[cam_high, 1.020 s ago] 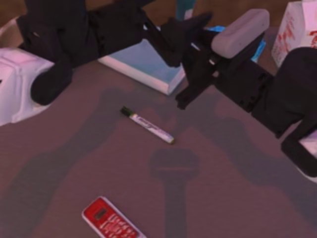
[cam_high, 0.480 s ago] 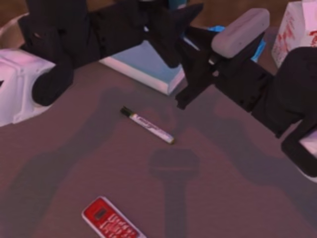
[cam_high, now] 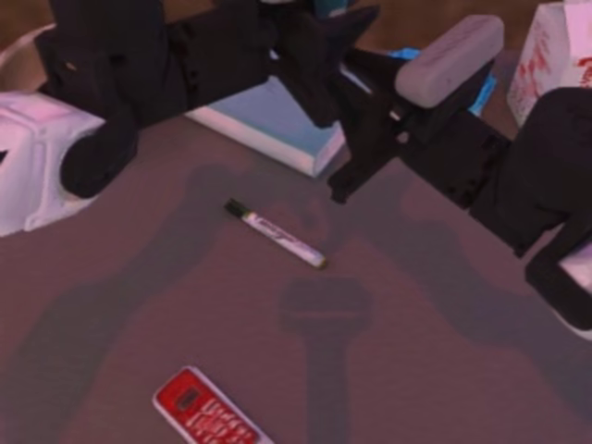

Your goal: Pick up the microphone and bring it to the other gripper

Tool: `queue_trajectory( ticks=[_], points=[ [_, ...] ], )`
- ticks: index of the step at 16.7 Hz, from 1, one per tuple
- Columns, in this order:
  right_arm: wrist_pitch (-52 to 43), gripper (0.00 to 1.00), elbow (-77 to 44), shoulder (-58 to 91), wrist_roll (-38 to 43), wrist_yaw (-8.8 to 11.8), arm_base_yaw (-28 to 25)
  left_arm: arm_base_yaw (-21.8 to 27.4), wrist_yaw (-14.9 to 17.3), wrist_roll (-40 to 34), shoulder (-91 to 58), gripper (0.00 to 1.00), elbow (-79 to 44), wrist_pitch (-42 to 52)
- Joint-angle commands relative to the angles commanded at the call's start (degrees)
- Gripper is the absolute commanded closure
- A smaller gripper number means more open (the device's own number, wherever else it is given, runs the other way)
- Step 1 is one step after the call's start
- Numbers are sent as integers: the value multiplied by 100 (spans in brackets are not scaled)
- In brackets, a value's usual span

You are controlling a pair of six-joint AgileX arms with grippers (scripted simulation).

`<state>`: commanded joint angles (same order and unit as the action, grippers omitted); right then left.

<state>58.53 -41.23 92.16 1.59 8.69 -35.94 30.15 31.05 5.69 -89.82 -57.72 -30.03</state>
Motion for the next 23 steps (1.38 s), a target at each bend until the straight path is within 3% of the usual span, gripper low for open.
queue_trajectory(
  ticks=[1,14,23],
  points=[
    [0,100,0,0,0,0,0,0,0,0,0,100,0,0],
    [0,2,0,0,0,0,0,0,0,0,0,100,0,0],
    [-2,0,18,35,-17,-23,19,-1,-26,20,23,100,-26,8]
  ],
)
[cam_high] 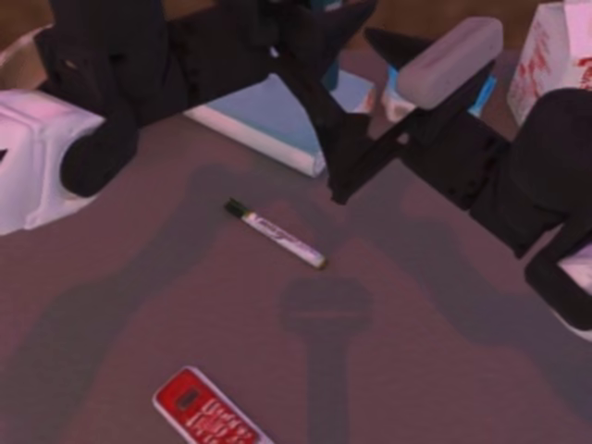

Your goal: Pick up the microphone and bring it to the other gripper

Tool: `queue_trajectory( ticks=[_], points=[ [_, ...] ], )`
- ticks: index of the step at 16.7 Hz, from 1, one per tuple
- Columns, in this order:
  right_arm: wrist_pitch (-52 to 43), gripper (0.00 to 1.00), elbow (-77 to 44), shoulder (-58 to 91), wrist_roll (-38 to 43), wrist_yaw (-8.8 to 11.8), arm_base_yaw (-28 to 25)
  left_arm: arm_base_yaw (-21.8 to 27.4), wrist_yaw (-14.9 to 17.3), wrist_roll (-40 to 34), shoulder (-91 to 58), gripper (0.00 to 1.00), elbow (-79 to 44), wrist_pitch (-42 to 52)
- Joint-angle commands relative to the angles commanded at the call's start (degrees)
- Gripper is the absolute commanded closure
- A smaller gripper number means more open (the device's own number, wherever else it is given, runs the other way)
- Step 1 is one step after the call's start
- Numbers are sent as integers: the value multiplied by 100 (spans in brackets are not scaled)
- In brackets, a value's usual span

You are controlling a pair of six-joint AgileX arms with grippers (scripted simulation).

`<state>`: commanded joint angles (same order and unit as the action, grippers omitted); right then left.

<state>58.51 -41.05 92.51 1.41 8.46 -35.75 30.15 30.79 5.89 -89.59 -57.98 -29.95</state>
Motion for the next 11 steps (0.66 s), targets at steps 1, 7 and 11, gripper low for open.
queue_trajectory(
  ticks=[1,7,11],
  points=[
    [0,0,19,-19,0,5,2,-10,14,0,6,100,7,2],
    [55,0,1126,-1041,20,194,147,-658,592,20,335,100,306,42],
    [97,0,1527,-1440,33,277,199,-930,808,30,461,100,429,62]
  ],
)
